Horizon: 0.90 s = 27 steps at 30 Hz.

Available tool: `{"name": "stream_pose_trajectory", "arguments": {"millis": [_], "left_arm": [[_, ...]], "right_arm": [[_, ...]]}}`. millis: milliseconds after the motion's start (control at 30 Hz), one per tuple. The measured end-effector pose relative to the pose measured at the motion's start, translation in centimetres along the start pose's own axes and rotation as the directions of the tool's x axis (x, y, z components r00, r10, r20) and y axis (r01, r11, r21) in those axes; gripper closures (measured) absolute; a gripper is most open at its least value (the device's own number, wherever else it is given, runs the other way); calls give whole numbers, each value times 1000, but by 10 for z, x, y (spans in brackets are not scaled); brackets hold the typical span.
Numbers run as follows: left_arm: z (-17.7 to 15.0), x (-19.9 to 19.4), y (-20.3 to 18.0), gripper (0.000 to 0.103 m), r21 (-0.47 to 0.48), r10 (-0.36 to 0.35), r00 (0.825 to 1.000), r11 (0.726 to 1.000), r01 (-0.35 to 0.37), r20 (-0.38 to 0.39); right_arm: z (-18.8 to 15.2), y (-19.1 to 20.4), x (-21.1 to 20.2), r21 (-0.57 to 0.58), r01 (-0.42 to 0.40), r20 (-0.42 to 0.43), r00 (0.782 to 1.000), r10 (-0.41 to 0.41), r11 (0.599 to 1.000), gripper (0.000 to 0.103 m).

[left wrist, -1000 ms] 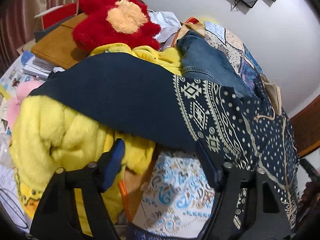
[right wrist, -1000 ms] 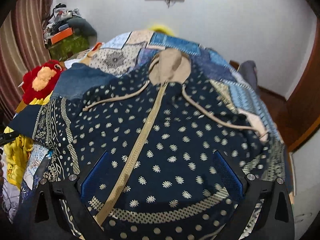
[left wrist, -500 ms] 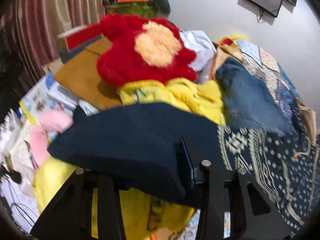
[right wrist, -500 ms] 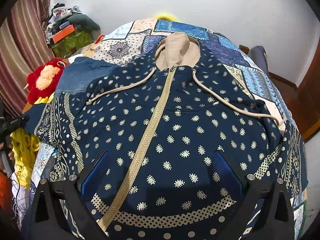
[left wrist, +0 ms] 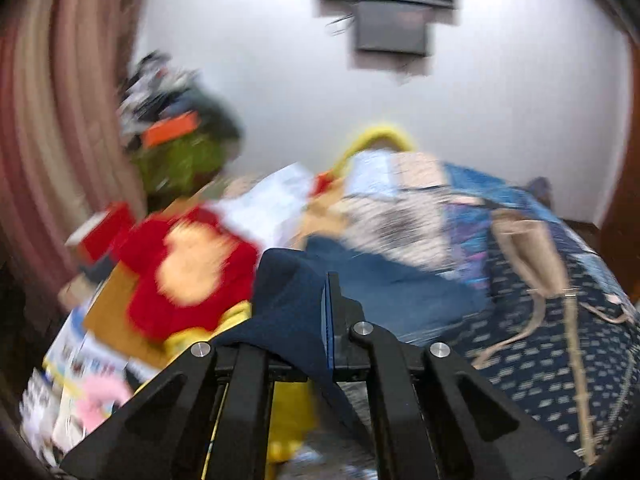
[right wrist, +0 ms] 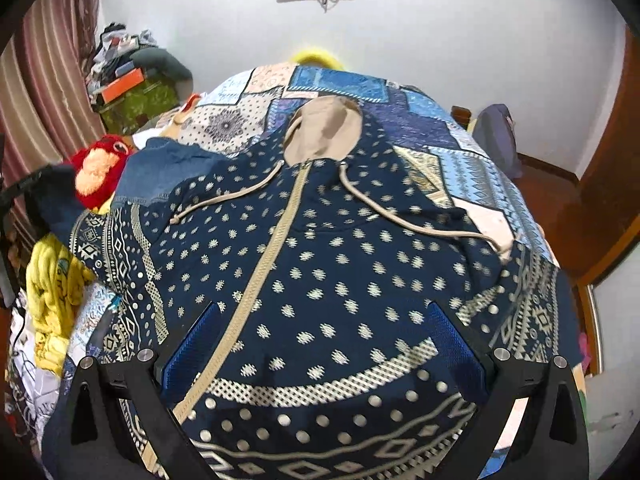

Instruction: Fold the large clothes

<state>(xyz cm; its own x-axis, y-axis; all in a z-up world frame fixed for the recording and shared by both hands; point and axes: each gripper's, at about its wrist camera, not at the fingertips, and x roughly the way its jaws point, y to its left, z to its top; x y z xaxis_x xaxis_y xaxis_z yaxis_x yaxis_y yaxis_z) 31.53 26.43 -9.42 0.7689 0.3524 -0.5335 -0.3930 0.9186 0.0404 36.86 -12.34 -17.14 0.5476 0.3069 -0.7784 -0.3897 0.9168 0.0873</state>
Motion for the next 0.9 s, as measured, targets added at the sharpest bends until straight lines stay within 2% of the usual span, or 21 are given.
{"name": "stream_pose_trajectory", "arguments": {"millis": [100,167,267,333,433,600,700,733,800,833,867,900], "left_arm": [[14,-1,-58,100,67,-107,994,992,107,-4],[16,2,-93,100,86,-194,980,977,196,-34],[3,11,-155,100,130,-315,942,936,328,-113],[-9,14,-188,100,153,-364,917,909,389,-163],[-37,19,-237,100,191,-424,866,857,479,-265],[-93,19,-294,100,246,-451,794,783,572,-408],[-120,17,-312,99,261,-440,764,758,598,-472],[-126,18,-313,99,268,-428,763,757,595,-484],[-133,14,-314,98,296,-406,780,761,577,-477],[-134,11,-313,92,308,-402,784,758,575,-473],[-134,7,-311,88,314,-405,776,748,585,-483],[-133,5,-306,77,309,-413,764,739,599,-496]], "right_arm": [[-5,-14,-11,39,-8,13,1000,7,999,1],[-9,-24,-18,61,-11,18,1000,10,998,1],[-16,-41,-27,89,7,25,1000,-10,996,1],[-21,-54,-33,104,17,18,1000,-19,994,1],[-29,-69,-40,119,38,5,999,-39,992,1],[-42,-91,-43,124,74,-20,997,-72,990,1],[-47,-97,-44,116,92,-32,996,-88,989,1],[-48,-97,-45,113,95,-34,995,-91,989,1],[-49,-96,-45,104,99,-38,995,-95,990,1],[-49,-95,-45,99,101,-40,994,-98,990,1],[-48,-93,-45,93,100,-41,994,-97,991,1],[-47,-90,-44,84,99,-42,995,-95,992,1]]}}
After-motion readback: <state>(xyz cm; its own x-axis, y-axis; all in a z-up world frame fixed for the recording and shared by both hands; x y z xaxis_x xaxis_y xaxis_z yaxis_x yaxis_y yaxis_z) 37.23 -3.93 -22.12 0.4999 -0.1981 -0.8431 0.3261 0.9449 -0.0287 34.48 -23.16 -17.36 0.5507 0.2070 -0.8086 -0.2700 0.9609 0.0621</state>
